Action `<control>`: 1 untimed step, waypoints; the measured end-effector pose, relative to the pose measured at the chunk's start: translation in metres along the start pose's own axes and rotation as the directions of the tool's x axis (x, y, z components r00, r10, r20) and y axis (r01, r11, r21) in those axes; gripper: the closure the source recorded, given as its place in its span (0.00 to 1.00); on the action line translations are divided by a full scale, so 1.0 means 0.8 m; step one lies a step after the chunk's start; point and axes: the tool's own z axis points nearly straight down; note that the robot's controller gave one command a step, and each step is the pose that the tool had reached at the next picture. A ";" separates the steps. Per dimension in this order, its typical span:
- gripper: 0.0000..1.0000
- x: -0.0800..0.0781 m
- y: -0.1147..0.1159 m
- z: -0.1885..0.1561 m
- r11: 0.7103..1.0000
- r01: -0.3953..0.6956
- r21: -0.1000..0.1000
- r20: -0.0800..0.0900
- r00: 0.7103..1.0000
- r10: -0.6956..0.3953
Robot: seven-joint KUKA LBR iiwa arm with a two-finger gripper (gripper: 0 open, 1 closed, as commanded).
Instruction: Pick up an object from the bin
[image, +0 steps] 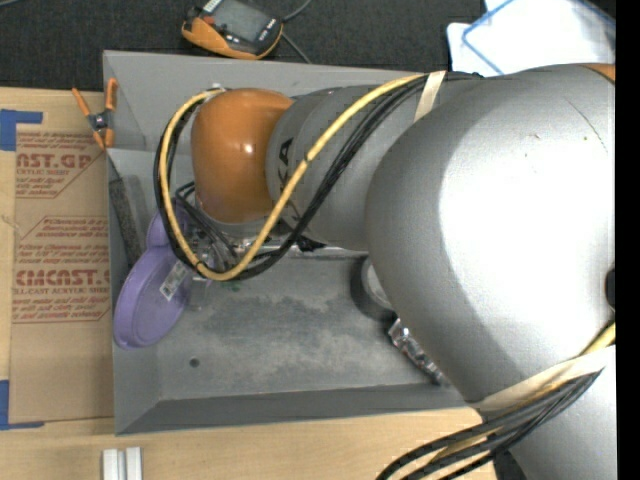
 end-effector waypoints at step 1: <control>1.00 0.002 -0.003 -0.019 1.000 0.001 0.006 -0.008 1.000 -0.001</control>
Offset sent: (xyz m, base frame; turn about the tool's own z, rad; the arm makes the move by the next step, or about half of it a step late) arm -0.0008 -0.0005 0.0663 -0.0009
